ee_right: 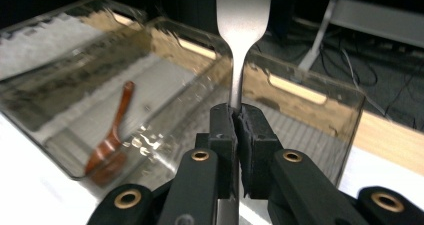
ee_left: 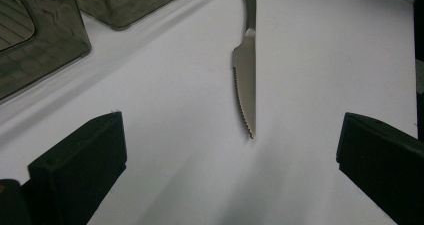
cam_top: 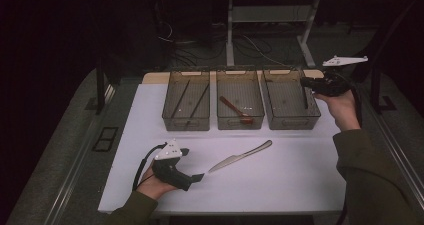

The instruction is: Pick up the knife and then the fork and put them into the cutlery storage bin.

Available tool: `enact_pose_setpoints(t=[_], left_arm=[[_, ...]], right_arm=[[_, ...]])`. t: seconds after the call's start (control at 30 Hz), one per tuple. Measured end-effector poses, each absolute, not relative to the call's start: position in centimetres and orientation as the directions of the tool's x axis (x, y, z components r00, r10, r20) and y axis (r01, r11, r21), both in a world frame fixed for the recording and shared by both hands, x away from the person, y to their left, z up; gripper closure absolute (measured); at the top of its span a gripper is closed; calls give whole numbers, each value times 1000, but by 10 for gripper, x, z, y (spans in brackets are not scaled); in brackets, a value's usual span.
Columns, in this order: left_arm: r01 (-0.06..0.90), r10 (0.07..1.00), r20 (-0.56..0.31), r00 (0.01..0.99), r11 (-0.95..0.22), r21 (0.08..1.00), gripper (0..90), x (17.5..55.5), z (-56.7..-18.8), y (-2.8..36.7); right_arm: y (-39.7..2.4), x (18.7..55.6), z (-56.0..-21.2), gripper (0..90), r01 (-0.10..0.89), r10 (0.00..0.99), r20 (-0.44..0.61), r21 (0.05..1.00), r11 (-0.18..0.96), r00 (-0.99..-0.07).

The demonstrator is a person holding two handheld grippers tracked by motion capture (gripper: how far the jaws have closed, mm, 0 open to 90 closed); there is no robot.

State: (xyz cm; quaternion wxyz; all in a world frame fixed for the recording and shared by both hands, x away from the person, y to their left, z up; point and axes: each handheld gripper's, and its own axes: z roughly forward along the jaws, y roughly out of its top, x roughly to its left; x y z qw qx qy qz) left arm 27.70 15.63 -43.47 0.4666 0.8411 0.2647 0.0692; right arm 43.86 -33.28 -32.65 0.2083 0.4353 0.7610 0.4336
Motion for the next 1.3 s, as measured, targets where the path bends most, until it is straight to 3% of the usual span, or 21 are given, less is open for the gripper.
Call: enact_pose_setpoints(t=[0.63,0.9,1.23,1.3], left_arm=[[382,508,-132,851,-426,821,0,277,-435,156],[382,507,-133,852,-426,820,0,276,-435,156],[382,509,-133,851,-424,821,0,276,-435,156],[381,508,-132,851,-424,821,0,276,-435,156]], right_arm=[[-337,463,-382,851,674,868,48,651,348,-494],[-335,466,-392,836,703,872,31,606,373,-489],[-338,455,-385,522,670,872,89,678,301,-482],[-338,450,-382,495,661,867,109,695,283,-486]])
